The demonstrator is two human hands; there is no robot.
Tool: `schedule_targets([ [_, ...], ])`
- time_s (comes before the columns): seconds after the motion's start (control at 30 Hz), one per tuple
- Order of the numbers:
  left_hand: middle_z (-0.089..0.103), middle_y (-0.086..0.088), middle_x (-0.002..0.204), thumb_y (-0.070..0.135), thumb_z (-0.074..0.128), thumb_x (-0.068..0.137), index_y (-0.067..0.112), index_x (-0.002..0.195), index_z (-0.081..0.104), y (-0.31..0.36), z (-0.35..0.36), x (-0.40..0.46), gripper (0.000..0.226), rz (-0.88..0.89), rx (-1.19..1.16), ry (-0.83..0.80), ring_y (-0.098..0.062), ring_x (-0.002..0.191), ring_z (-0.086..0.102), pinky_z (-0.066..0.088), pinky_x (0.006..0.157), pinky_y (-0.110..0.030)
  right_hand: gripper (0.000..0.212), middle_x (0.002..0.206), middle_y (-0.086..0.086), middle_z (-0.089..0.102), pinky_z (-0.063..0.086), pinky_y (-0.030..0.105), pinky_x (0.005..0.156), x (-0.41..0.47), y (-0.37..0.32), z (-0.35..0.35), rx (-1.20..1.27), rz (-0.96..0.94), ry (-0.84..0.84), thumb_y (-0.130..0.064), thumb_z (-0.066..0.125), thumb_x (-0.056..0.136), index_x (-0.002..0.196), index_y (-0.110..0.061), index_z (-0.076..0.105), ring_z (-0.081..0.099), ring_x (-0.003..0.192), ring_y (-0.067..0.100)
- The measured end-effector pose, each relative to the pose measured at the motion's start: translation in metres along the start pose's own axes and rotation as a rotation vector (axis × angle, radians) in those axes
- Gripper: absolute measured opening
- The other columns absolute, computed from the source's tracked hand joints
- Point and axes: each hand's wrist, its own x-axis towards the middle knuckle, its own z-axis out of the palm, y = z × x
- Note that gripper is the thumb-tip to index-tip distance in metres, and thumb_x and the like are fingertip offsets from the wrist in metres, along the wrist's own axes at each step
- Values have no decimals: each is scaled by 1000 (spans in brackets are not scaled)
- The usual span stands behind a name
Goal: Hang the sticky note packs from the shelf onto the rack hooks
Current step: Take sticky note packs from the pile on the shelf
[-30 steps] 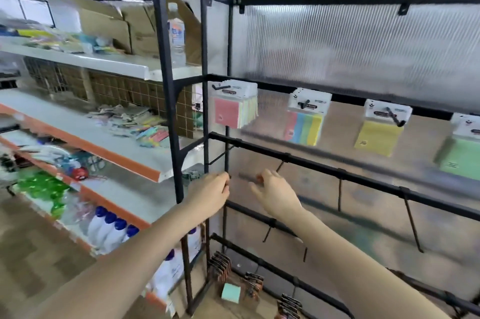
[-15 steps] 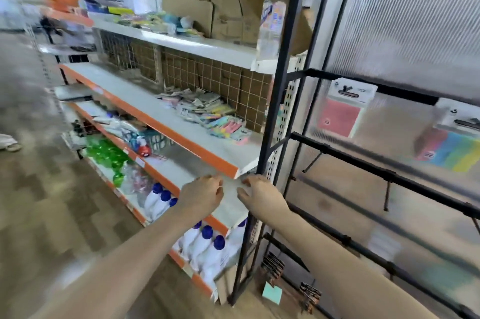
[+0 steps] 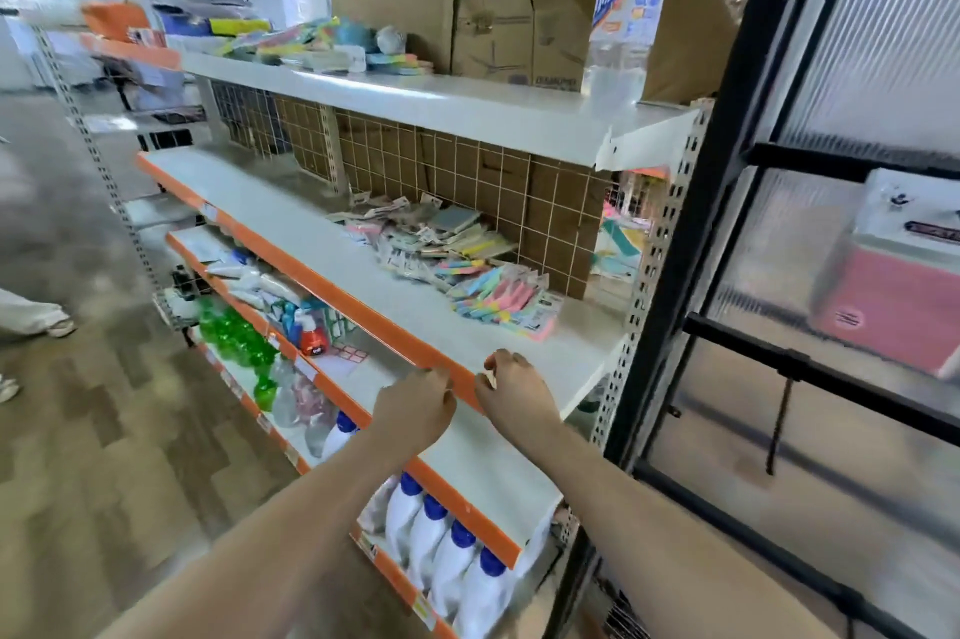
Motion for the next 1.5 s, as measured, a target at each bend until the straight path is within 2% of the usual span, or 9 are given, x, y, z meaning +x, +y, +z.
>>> schedule_targets([
  [0.13,59,-6,105,21,41,93,17,108,54,-14,-6,59,20,3,-2,-23,-28,99,58,45,73,-36,36,128,16,51,41,37,94,55,-1,9,33,61,52,-21,44,97,128,-4,46,48,118,32],
  [0.43,49,-9,125,15,42,93,14,130,40,-15,2,156,37,34,-6,-27,-27,118,46,45,83,-41,46,139,19,40,33,38,105,127,5,21,-18,100,118,-12,48,93,137,-1,37,36,130,34],
  [0.57,48,-9,128,26,50,94,14,132,38,-25,15,194,41,122,-30,-10,-28,119,46,46,83,-40,54,149,17,31,25,40,112,149,8,27,-111,81,195,-11,51,92,142,-2,32,20,142,35],
  [0.83,46,-7,137,34,61,88,19,141,34,-52,37,250,62,343,-134,-116,-29,126,43,46,88,-41,56,149,10,33,2,40,120,194,8,41,-279,158,175,-25,52,92,143,-9,33,19,144,30],
  [1.07,57,-4,127,38,55,91,22,136,41,-83,44,271,50,449,-154,-58,-27,114,56,48,82,-39,67,151,8,33,8,38,118,201,2,67,-351,293,286,-36,57,89,145,-13,29,21,144,26],
  [1.17,61,-6,122,28,55,90,23,136,44,-96,42,270,47,452,-270,-12,-28,104,60,47,76,-37,74,148,7,34,14,39,117,204,-10,78,-485,351,291,-39,59,87,149,-19,23,28,139,27],
  [1.33,69,-16,87,14,59,87,10,119,61,-121,33,268,32,416,-381,162,-37,76,64,46,59,-39,52,145,15,32,17,43,116,211,-27,83,-707,382,305,-18,52,92,141,-17,34,30,137,32],
  [1.43,67,-18,81,12,59,87,8,111,63,-137,27,273,25,361,-467,176,-37,72,63,47,59,-40,51,151,15,28,14,47,118,213,-35,86,-784,352,295,-9,48,92,141,-9,36,24,142,32],
  [1.5,65,-18,83,17,54,88,8,109,62,-144,25,278,25,226,-631,105,-37,76,61,48,64,-42,49,138,12,50,27,43,115,212,-41,87,-875,291,298,-11,62,82,130,-6,53,44,132,26],
])
